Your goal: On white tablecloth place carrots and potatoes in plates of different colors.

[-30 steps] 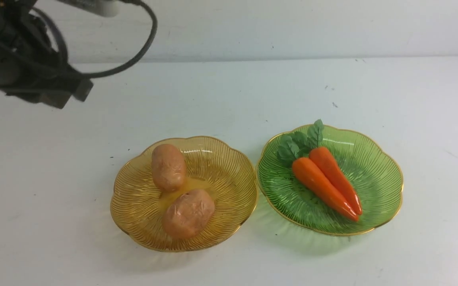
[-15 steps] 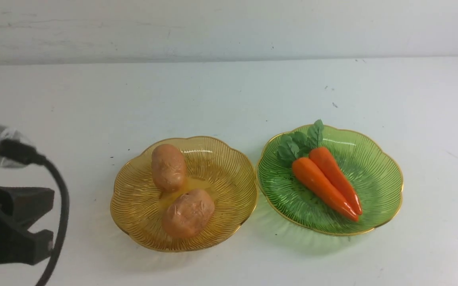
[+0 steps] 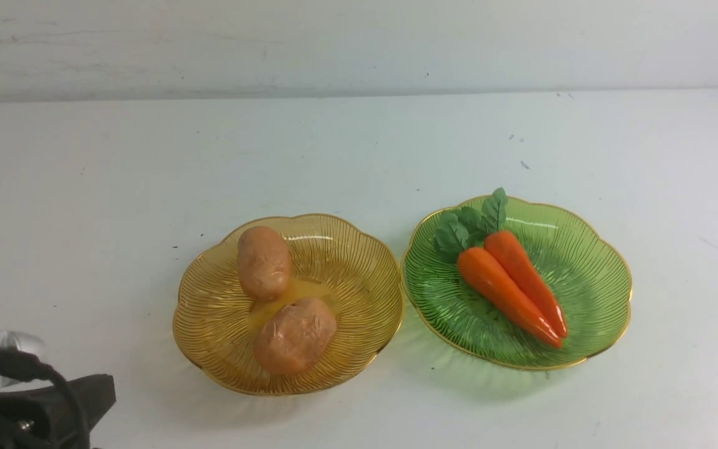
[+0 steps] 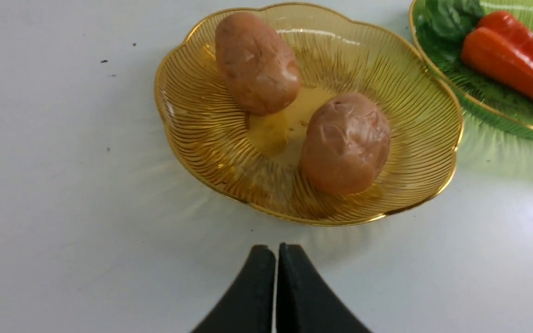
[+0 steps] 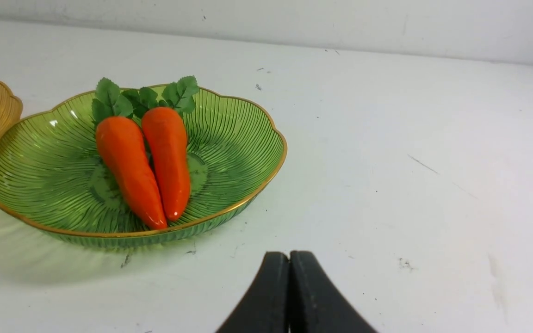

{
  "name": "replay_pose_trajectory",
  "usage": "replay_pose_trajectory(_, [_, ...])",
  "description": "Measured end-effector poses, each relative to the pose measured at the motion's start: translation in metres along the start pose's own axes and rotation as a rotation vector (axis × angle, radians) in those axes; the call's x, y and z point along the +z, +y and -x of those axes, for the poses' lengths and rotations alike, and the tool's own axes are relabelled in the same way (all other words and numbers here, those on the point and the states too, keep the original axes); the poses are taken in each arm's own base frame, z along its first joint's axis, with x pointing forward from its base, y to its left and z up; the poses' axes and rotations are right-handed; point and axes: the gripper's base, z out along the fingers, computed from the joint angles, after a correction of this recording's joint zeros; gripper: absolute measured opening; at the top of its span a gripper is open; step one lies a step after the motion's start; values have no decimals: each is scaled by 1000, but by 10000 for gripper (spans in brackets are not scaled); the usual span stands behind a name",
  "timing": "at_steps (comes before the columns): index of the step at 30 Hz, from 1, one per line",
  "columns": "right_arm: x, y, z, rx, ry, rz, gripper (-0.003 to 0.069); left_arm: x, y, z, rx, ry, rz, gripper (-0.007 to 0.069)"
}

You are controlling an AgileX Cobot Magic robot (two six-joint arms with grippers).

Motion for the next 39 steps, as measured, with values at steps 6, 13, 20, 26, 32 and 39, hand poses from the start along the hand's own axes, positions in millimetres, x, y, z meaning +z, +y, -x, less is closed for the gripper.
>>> replay_pose_trajectory(6, [0, 0, 0, 0, 0, 0, -15, -20, 12, -36, 58, -199, 133, -3])
replay_pose_trajectory(13, [0, 0, 0, 0, 0, 0, -15, -8, 20, -85, 39, -245, 190, -3])
replay_pose_trajectory(20, [0, 0, 0, 0, 0, 0, -15, -7, 20, -90, 29, -199, 188, -3])
replay_pose_trajectory(26, [0, 0, 0, 0, 0, 0, -15, -8, 20, -90, 22, -199, 200, -3])
replay_pose_trajectory(32, [0, 0, 0, 0, 0, 0, -15, -8, 22, -90, 12, -201, 224, -3])
replay_pose_trajectory(39, [0, 0, 0, 0, 0, 0, -15, -8, 22, -90, 12, -201, 224, -3])
